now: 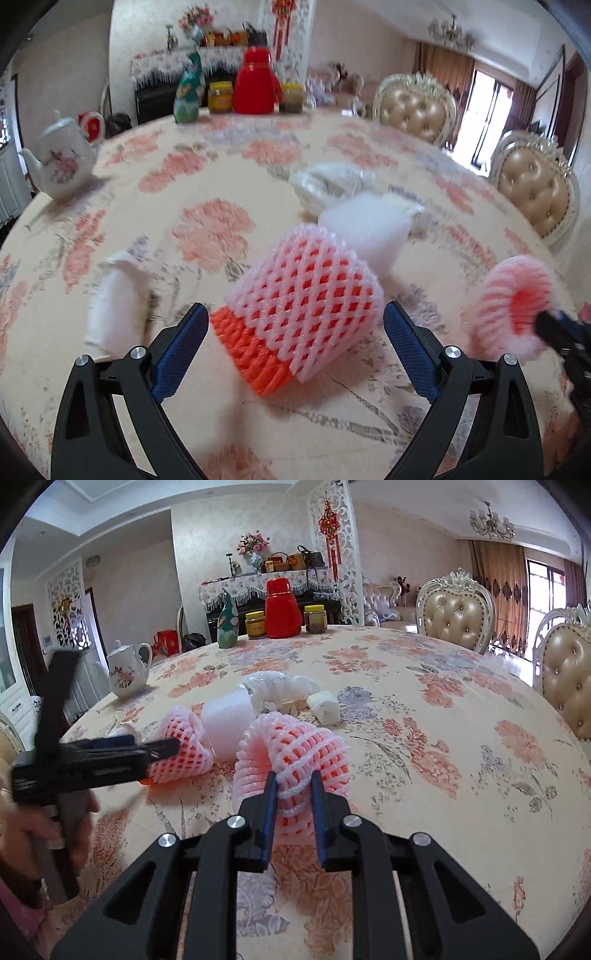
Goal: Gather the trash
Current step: 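Grasp a pink foam net with the right gripper while the left grasps the orange-tipped foam net, then carry both foam nets toward the pink bin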
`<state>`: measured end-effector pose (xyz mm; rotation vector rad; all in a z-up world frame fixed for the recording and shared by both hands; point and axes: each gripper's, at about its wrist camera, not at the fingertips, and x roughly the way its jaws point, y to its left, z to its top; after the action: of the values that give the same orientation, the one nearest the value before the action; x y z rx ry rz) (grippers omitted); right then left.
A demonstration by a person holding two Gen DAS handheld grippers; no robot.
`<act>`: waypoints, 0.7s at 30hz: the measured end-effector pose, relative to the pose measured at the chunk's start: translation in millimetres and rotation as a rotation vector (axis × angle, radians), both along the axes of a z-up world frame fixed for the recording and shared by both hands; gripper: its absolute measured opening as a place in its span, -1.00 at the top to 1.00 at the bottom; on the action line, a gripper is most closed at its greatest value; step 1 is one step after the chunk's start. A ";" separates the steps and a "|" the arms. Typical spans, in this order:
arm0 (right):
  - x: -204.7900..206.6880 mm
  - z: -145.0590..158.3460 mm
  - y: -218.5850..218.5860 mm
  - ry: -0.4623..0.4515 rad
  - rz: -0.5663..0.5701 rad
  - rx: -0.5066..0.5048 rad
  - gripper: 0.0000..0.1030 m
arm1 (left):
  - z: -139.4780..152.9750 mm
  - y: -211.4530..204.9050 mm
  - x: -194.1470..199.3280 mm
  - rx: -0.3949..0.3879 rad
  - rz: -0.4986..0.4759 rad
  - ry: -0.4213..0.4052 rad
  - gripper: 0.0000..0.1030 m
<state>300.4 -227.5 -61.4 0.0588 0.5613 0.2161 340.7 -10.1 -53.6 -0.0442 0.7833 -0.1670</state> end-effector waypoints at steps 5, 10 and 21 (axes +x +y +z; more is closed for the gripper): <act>-7.9 1.8 -9.1 -0.005 -0.012 0.016 0.66 | -13.1 -9.1 1.5 -0.014 -0.059 0.040 0.00; -14.5 1.4 -15.4 -0.005 -0.022 0.031 0.65 | -4.7 -14.8 -22.4 -0.011 -0.080 -0.018 0.51; -41.3 -0.5 -17.6 -0.013 -0.013 0.054 0.65 | 20.4 -13.0 -85.4 -0.089 -0.079 -0.111 0.56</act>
<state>259.1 -245.1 -62.0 0.1128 0.5417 0.2190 255.3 -23.1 -33.1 -0.0872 0.6666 -0.2770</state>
